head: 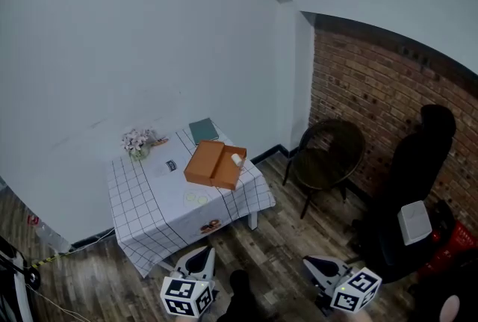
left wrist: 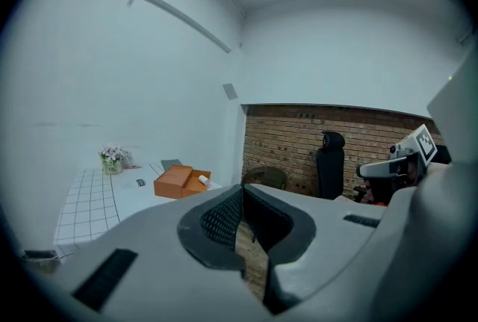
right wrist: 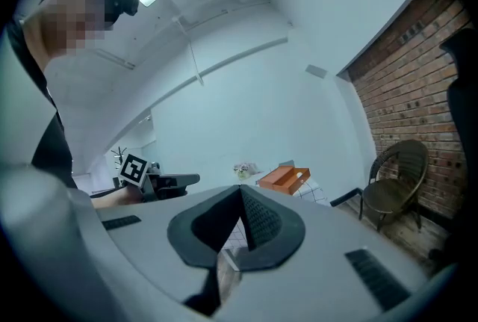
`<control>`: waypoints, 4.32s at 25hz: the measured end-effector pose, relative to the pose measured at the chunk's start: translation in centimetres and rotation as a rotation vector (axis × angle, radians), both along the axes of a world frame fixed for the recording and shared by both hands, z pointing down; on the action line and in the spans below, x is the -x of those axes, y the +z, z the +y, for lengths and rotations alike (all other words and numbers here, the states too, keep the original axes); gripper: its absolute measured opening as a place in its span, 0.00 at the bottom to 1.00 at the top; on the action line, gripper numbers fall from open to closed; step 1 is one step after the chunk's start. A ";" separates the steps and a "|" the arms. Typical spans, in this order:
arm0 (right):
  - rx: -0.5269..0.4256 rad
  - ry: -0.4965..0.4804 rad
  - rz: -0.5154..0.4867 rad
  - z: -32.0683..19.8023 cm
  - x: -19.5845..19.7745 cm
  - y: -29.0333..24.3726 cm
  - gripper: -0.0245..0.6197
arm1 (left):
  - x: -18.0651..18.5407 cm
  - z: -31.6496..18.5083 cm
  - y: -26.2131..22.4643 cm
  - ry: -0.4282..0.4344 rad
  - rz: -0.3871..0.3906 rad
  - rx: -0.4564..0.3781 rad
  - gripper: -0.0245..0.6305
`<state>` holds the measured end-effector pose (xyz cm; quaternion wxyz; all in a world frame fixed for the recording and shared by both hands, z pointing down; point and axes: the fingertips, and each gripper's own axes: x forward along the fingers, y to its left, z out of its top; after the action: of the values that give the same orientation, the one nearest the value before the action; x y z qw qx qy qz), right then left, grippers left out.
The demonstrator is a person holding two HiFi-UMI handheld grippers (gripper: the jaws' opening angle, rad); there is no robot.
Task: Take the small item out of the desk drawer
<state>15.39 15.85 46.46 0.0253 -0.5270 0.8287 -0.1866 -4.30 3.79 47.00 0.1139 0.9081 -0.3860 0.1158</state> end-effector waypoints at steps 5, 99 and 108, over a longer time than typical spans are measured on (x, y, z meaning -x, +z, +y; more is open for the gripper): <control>0.031 0.023 0.003 -7.8 -2.7 1.6 0.03 | -2.0 -8.6 1.6 -0.007 0.023 0.019 0.06; 0.639 -0.394 0.815 -63.2 -3.5 29.2 0.29 | -3.0 -52.2 7.6 -0.135 -0.007 0.129 0.06; 0.480 -0.426 0.555 -64.6 -5.1 23.2 0.28 | -9.9 -51.7 6.0 -0.095 -0.045 0.114 0.06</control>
<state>20.48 -48.75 69.65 -0.3613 -0.3650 0.8276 -0.2266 5.58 -47.88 52.97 0.1620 0.8781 -0.4238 0.1522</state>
